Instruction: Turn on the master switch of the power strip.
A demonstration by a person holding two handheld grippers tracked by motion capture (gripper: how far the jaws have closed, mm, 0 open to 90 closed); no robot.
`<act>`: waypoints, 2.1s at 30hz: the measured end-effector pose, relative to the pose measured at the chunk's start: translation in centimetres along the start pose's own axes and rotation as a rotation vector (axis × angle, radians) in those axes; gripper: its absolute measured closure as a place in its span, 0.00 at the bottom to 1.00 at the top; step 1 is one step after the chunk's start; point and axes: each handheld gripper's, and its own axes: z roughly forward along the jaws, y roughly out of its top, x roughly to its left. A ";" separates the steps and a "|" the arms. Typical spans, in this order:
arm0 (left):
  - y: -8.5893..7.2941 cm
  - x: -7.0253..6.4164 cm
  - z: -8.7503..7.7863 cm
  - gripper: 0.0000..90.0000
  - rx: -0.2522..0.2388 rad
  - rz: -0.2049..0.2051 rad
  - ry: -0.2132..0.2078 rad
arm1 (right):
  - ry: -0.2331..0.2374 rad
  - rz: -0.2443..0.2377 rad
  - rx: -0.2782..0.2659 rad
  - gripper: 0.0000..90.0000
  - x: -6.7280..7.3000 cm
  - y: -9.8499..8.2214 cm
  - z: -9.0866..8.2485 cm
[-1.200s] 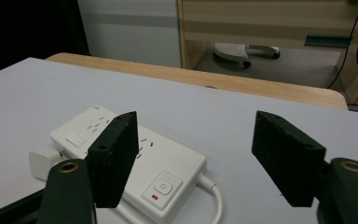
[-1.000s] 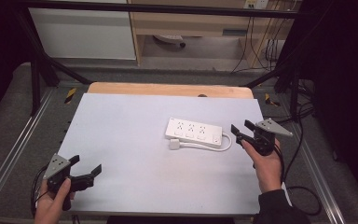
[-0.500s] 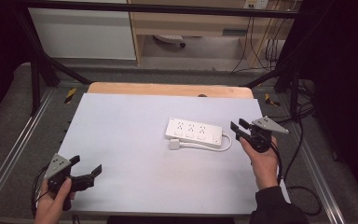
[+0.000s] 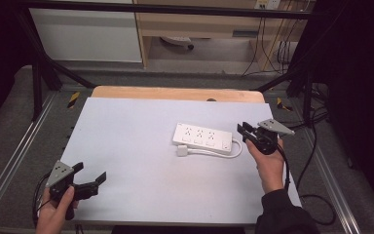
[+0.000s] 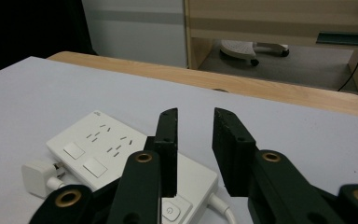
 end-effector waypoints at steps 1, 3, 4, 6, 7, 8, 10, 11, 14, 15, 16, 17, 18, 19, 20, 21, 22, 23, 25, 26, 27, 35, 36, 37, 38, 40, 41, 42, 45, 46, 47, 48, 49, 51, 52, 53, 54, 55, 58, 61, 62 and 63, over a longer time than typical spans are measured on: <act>0.0 0.0 0.0 0.07 0.000 0.000 0.000 | 0.002 0.002 0.001 0.82 0.0 0.0 0.1; 0.0 0.0 0.0 0.07 0.001 0.000 0.001 | 0.001 0.008 0.008 0.83 0.0 -0.1 0.3; 0.0 0.0 0.0 0.07 0.001 0.000 0.001 | 0.003 0.023 0.013 0.85 -0.1 -0.2 0.5; 0.0 0.0 0.0 0.07 0.001 0.000 0.000 | 0.001 0.024 0.017 0.86 -0.1 -0.2 0.6; 0.0 0.0 0.0 0.07 0.000 -0.001 -0.001 | -0.001 0.030 0.020 0.88 -0.1 -0.2 0.7; 0.0 0.0 0.0 0.07 0.000 0.000 0.000 | -0.001 0.030 0.020 0.88 -0.1 -0.2 0.7; 0.0 0.0 0.0 0.07 0.000 -0.001 0.000 | 0.001 0.032 0.023 0.89 -0.2 -0.3 0.9; 0.0 0.0 0.0 0.07 0.002 0.001 -0.001 | 0.001 0.032 0.026 0.90 -0.2 -0.3 0.9; 0.0 0.0 0.0 0.07 0.002 0.000 0.000 | 0.006 0.034 0.030 0.92 -0.1 -0.4 1.2; 0.0 0.0 0.0 0.07 0.000 -0.001 0.000 | 0.010 0.033 0.032 0.94 -0.1 -0.5 1.3; 0.0 0.0 0.0 0.07 0.000 0.001 0.001 | 0.010 0.033 0.032 0.94 -0.1 -0.5 1.3; 0.0 0.0 0.0 0.07 0.000 0.001 0.001 | 0.017 0.031 0.038 0.95 -0.1 -0.5 1.5; 0.0 0.0 0.0 0.07 0.000 0.001 0.001 | 0.017 0.031 0.038 0.95 -0.1 -0.5 1.5; 0.0 0.0 0.0 0.07 0.000 0.001 0.001 | 0.018 0.030 0.039 0.96 0.0 -0.6 1.6; 0.0 0.0 0.0 0.07 0.000 0.001 0.001 | 0.021 0.031 0.040 0.96 0.0 -0.6 1.6; 0.0 0.0 0.0 0.07 0.000 0.002 0.001 | 0.023 0.030 0.041 0.97 0.0 -0.7 1.7; 0.0 0.0 0.0 0.07 0.000 0.002 0.001 | 0.027 0.030 0.044 0.97 0.1 -0.7 1.8; 0.0 0.0 0.0 0.07 0.000 0.001 0.001 | 0.027 0.026 0.046 0.97 0.1 -0.7 1.9; 0.0 0.0 0.0 0.07 -0.001 0.002 0.000 | 0.031 0.027 0.048 0.98 0.2 -0.8 2.0; 0.0 0.0 0.0 0.07 -0.001 0.003 0.000 | 0.032 0.020 0.052 0.99 0.3 -0.9 2.1; 0.0 0.0 0.0 0.07 -0.001 0.003 0.000 | 0.032 0.020 0.052 0.99 0.3 -0.9 2.1; 0.0 0.0 0.0 0.07 -0.001 0.003 0.001 | 0.039 0.010 0.067 0.99 0.5 -1.1 2.5; 0.0 0.0 0.0 0.07 -0.001 0.002 -0.001 | 0.044 0.006 0.070 1.00 0.6 -1.2 2.6; 0.0 0.0 0.0 0.07 0.000 0.004 0.000 | 0.044 0.006 0.070 1.00 0.6 -1.2 2.6; 0.0 0.0 0.0 0.07 0.001 0.005 0.001 | 0.044 0.004 0.071 1.00 0.7 -1.2 2.6; 0.0 0.1 0.0 0.07 0.000 0.004 0.002 | 0.045 0.001 0.076 1.00 0.7 -1.3 2.8; 0.0 0.1 0.0 0.07 0.000 0.004 0.001 | 0.048 0.000 0.082 1.00 0.8 -1.3 2.8; 0.0 0.1 0.0 0.07 0.000 0.004 0.001 | 0.049 -0.003 0.086 1.00 0.8 -1.4 2.9; 0.0 0.0 0.0 0.07 0.000 0.006 0.000 | 0.052 -0.008 0.093 1.00 0.9 -1.5 3.1; 0.0 0.0 0.0 0.07 0.000 0.006 0.000 | 0.054 -0.009 0.096 1.00 1.0 -1.5 3.2; 0.0 0.1 -0.1 0.07 -0.001 0.006 0.000 | 0.055 -0.011 0.097 1.00 1.0 -1.6 3.3; 0.0 0.1 -0.1 0.07 -0.001 0.005 0.001 | 0.056 -0.010 0.102 1.00 1.0 -1.6 3.3; 0.0 0.1 -0.1 0.07 -0.002 0.005 0.001 | 0.056 -0.011 0.104 1.00 1.1 -1.7 3.4; 0.0 0.1 -0.1 0.07 -0.003 0.004 0.001 | 0.057 -0.014 0.111 1.00 1.1 -1.8 3.6; 0.0 0.1 -0.1 0.07 -0.003 0.007 0.002 | 0.056 -0.017 0.113 1.00 1.1 -1.8 3.6; 0.0 0.1 -0.1 0.07 -0.002 0.007 0.001 | 0.058 -0.017 0.116 1.00 1.1 -1.8 3.7; 0.0 0.1 -0.1 0.07 -0.002 0.006 0.000 | 0.057 -0.020 0.122 1.00 1.2 -1.9 3.9; 0.0 0.1 -0.1 0.07 -0.001 0.006 0.000 | 0.057 -0.020 0.122 1.00 1.2 -1.9 3.9; 0.0 0.1 -0.1 0.07 -0.002 0.006 0.000 | 0.061 -0.021 0.135 1.00 1.3 -2.1 4.1; 0.0 0.1 -0.1 0.07 -0.002 0.006 0.000 | 0.063 -0.026 0.146 1.00 1.4 -2.2 4.3; 0.0 0.1 -0.1 0.07 -0.002 0.007 0.000 | 0.061 -0.030 0.149 1.00 1.5 -2.3 4.4; 0.0 0.0 -0.1 0.07 -0.004 0.006 0.000 | 0.060 -0.032 0.152 1.00 1.5 -2.4 4.4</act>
